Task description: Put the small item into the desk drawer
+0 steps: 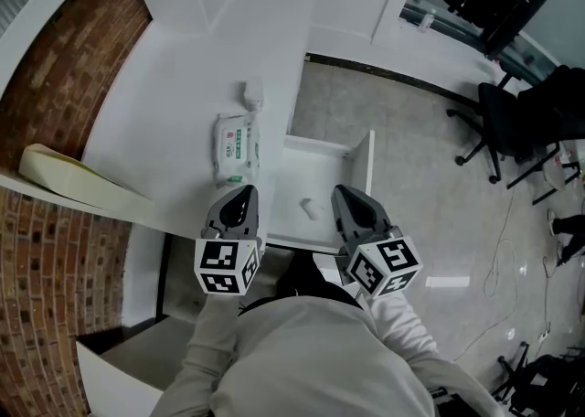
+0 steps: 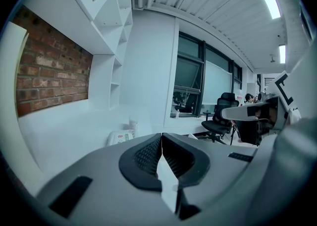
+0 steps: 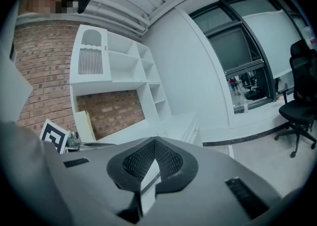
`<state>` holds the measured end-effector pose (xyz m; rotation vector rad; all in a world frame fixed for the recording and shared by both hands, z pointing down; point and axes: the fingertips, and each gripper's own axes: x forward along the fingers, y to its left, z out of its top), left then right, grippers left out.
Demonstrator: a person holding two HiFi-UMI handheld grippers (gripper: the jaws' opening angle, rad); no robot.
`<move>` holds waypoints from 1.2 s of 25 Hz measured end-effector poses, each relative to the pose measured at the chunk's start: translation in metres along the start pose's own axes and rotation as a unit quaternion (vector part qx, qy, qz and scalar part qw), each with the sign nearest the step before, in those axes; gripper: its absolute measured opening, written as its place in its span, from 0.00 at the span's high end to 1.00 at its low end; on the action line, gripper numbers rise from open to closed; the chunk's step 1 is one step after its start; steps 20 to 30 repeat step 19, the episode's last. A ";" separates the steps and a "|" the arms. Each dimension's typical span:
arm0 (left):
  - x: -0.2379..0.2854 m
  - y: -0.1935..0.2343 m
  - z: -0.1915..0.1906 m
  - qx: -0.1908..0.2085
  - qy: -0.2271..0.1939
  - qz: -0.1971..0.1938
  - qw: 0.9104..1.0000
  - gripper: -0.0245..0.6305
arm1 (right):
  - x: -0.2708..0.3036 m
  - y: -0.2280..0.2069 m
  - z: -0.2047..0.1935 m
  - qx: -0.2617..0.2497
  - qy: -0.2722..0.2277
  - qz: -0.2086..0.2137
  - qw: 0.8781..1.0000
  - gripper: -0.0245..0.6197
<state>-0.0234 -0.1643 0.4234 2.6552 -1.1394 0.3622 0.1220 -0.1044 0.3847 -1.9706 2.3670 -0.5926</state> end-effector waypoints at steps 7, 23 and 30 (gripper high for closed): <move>-0.002 -0.005 0.001 0.005 -0.002 -0.004 1.000 0.93 | -0.010 -0.002 0.000 0.001 -0.003 -0.006 1.000 0.92; -0.008 -0.010 0.002 0.013 -0.007 -0.009 1.000 0.93 | -0.020 -0.002 -0.001 0.002 -0.012 -0.016 1.000 0.92; -0.008 -0.010 0.002 0.013 -0.007 -0.009 1.000 0.93 | -0.020 -0.002 -0.001 0.002 -0.012 -0.016 1.000 0.92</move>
